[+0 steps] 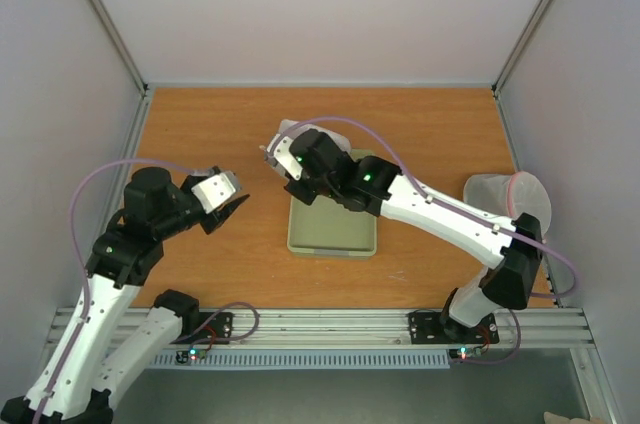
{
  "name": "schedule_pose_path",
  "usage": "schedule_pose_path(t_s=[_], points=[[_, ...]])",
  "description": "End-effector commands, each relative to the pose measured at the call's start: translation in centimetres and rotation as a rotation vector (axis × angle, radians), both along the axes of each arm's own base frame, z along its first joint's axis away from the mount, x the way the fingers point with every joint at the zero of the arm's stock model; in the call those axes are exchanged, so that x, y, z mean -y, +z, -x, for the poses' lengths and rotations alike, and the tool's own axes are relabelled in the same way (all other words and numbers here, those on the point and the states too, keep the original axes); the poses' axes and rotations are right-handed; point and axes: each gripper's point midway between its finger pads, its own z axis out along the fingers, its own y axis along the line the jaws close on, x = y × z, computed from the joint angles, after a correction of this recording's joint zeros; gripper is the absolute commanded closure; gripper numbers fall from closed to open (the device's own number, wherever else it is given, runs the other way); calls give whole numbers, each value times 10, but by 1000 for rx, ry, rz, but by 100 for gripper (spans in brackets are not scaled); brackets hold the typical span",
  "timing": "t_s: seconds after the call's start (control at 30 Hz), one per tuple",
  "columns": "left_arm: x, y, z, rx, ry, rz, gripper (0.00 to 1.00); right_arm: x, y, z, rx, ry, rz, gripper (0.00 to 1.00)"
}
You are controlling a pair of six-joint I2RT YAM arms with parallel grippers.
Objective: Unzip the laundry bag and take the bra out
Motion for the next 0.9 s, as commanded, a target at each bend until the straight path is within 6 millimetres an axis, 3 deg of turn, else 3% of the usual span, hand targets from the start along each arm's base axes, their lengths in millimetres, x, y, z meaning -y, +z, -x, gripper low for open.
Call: schedule_pose_path(t_s=[0.0,0.1,0.23,0.3,0.47,0.63,0.77,0.87], points=[[-7,4,-16,-82,128,51,53,-2,14,-1,-14,-135,-48,99],[-4,-9,-22,-159,155,22,54,-17,18,4,-70,-123,-107,99],[14,-13,-16,-162,68,-15,51,-39,14,12,-178,-105,-181,99],[14,-14,-22,-136,87,-34,49,-48,11,17,-204,-87,-184,99],[-1,-1,-47,39,181,-107,57,-58,8,27,-230,-42,-190,99],[9,8,-33,169,59,-114,59,-61,13,30,-231,-18,-210,99],[19,11,-23,398,-55,-141,55,-65,18,34,-246,6,-246,99],[16,33,-27,580,-19,-118,55,-67,26,37,-250,20,-281,99]])
